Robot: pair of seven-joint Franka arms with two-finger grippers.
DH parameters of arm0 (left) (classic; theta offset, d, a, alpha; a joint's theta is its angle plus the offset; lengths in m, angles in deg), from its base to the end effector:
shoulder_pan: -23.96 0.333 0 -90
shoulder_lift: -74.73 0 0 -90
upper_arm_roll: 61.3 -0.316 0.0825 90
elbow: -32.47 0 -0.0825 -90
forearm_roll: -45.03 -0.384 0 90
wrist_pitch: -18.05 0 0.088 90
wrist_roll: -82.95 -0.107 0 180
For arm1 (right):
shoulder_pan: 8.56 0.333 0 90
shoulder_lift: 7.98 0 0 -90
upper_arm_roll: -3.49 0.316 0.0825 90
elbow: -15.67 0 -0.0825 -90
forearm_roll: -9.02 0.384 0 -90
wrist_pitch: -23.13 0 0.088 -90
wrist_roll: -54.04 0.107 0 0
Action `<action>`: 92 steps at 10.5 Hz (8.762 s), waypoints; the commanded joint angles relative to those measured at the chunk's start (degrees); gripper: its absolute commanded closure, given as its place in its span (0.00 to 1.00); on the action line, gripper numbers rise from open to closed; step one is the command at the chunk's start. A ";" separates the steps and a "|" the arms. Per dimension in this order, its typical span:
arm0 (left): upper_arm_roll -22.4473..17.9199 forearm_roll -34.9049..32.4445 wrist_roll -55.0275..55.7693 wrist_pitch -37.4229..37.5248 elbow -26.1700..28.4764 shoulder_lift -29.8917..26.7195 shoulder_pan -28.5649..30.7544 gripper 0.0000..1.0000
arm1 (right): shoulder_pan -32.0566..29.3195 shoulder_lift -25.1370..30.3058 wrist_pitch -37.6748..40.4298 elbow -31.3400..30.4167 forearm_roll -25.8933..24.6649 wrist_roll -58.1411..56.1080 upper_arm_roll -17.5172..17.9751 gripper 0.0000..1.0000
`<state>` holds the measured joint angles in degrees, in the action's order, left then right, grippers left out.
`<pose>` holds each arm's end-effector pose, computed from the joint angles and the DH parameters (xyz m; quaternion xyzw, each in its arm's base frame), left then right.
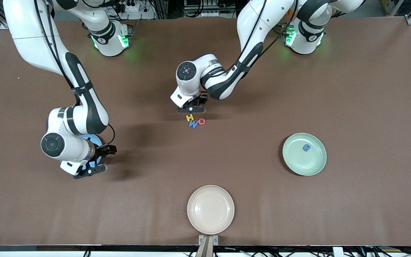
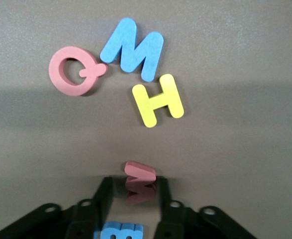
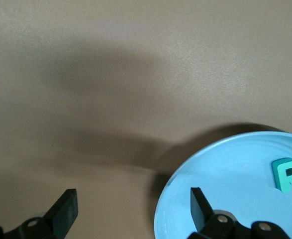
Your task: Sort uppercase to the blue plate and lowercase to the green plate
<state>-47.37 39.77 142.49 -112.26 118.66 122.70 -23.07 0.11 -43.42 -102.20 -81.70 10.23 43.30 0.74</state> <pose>0.3681 -0.6031 0.1750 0.9982 -0.0060 -0.0595 0.0097 0.6577 0.0719 0.2250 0.9878 0.1415 -0.0650 0.0032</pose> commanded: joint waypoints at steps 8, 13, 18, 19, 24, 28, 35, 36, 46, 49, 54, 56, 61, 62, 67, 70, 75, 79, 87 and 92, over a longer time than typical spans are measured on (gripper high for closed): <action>8.53 -0.01 -5.01 6.46 1.34 -15.15 18.83 1.00 | 5.29 0.19 -0.27 0.25 0.63 0.81 0.21 0.00; 14.46 0.16 -37.34 20.50 9.17 -27.83 44.80 1.00 | 18.12 0.28 -0.28 3.23 5.73 2.12 0.12 0.00; 3.32 0.16 -61.71 19.14 9.79 -23.11 53.45 1.00 | 28.76 3.96 0.17 0.79 4.94 11.51 -0.05 0.00; 1.38 0.08 -62.52 18.00 9.87 -21.53 53.45 1.00 | 32.43 5.97 0.08 -0.35 4.77 15.71 -0.14 0.00; -2.15 0.25 -63.06 9.03 9.53 -13.26 50.38 0.01 | 38.17 8.46 -6.47 -9.83 2.13 26.30 0.04 0.00; -3.30 0.16 -57.36 10.16 9.26 -16.31 46.42 0.00 | 40.28 6.00 -13.09 -12.40 2.13 25.07 0.12 0.00; -2.42 1.13 -57.08 20.70 5.84 -22.74 44.75 0.00 | 38.71 3.19 -18.99 -14.25 1.95 21.82 0.04 0.00; -2.42 1.13 -57.08 20.88 5.83 -22.74 44.40 0.00 | 38.62 2.66 -20.04 -14.25 1.95 21.64 0.04 0.00; -0.13 1.04 -55.34 26.76 6.18 -24.76 40.00 0.00 | 38.44 1.25 -21.10 -14.34 2.74 23.84 0.12 1.00; 2.67 1.13 -49.81 29.58 6.27 -25.38 39.39 0.00 | 38.44 2.30 -20.84 -14.69 2.74 23.84 0.12 1.00; 9.17 1.83 -43.90 29.59 11.17 -26.43 38.94 0.00 | 34.59 9.93 -10.92 -13.73 2.74 21.04 0.04 1.00; 12.07 1.92 -43.72 26.62 16.79 -29.32 39.38 0.00 | 29.77 11.53 -6.19 -12.42 2.66 14.04 0.04 1.00; 25.95 0.35 -39.33 8.64 25.23 -29.96 38.86 0.00 | 9.22 11.71 -0.80 -8.99 1.87 -15.74 -0.32 1.00; 28.15 -3.84 -39.33 3.27 28.04 -29.52 38.68 0.00 | 5.00 11.36 -0.89 -8.37 1.78 -21.11 -0.32 1.00; 31.77 -21.80 -42.91 -1.69 28.69 -21.27 30.96 0.00 | -6.36 7.67 -1.59 -4.51 -3.14 -27.04 -0.32 0.88; 31.69 -28.73 -49.43 -7.23 27.11 -14.68 28.84 0.00 | -9.90 6.26 -2.02 -3.62 -2.97 -27.49 -0.32 0.00; 27.39 -31.04 -58.30 -7.24 21.23 -8.34 24.55 0.19 | -9.72 2.23 -11.59 -3.53 -3.06 -26.96 -0.32 0.00; 26.41 -31.13 -62.35 -7.24 20.07 -6.40 22.87 0.25 | -10.07 1.86 -11.26 -3.79 -2.62 -26.70 -0.32 0.00; 25.09 -35.43 -66.75 -7.33 17.26 -3.15 21.02 0.25 | -7.80 2.30 -9.85 -3.44 -2.09 -26.09 0.21 0.00; 24.39 -37.37 -66.75 -7.41 16.74 -1.48 20.05 0.26 | -6.65 2.48 -9.85 -3.44 -2.18 -24.24 0.21 0.00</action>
<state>-22.13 3.88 76.21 -119.33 137.07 120.12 -1.99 -6.21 -41.38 -112.88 -85.41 8.03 18.47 0.79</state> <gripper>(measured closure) 0.260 0.000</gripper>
